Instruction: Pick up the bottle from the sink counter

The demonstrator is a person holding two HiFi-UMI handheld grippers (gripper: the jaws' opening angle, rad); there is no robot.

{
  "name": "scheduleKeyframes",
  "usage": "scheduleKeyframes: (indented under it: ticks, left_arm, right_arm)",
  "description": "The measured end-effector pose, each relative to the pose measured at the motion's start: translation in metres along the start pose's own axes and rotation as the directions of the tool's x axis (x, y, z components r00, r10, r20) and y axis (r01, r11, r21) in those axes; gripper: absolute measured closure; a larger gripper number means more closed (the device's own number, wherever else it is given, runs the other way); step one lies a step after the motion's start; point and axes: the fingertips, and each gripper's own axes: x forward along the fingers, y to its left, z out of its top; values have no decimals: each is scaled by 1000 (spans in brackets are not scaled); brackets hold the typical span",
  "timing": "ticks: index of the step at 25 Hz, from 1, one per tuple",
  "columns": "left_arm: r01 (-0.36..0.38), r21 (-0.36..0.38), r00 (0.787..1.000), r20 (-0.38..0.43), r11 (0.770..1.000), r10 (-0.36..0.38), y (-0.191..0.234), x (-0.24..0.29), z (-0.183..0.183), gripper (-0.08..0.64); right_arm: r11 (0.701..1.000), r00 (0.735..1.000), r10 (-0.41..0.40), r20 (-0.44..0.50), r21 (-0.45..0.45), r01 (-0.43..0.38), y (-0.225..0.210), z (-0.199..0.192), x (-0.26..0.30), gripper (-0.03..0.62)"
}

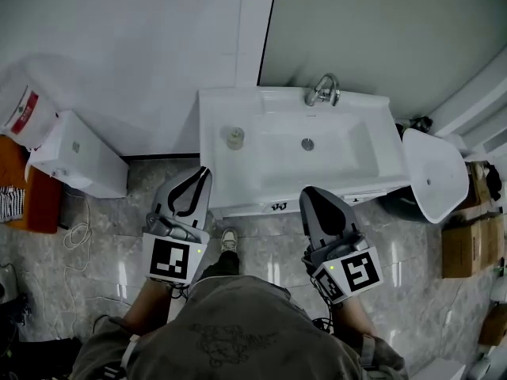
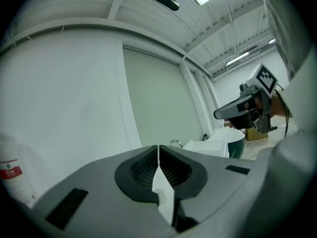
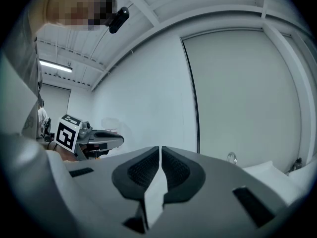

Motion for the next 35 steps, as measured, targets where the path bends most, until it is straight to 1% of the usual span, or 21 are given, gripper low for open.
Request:
scheduleKeyframes:
  ticks: [8,11,16,21,26,32,35]
  left_arm:
    - [13,-19,1000,-2,1000,-13,60,48,-20,538]
    - [23,-19,1000,0,1000,-23,73,61,-27,538]
    - [28,-40,1000,-6,999,-28,89,77,-38,538]
    - [34,-51,999,-17,998,-35,94,91,-44,538]
    - [22,-60,999,-33,998,-24,95,106,-47,538]
    - [9,-89,999,-49,996,-13,86,126,-47,538]
    - [13,-83,999,-46,996,-17,79,138,-48,538]
  right_arm:
    - [1000,1000,-2,-21,-17,1,-9,10,81,557]
    - [1000,1000,-8,-26,-14,8,-14,10,103,557]
    - [1000,999,-19,-38,-3,19,-23,5,128,557]
    - [1000,998,-11,-56,-4,11,-31,1,143,557]
    - [1000,998,-1,-64,14,2,-46,-2,154,557]
    - [999,997,36,-74,18,-35,-67,-6,163,557]
    - [999,996,45,-82,20,-44,-78,-9,164,557]
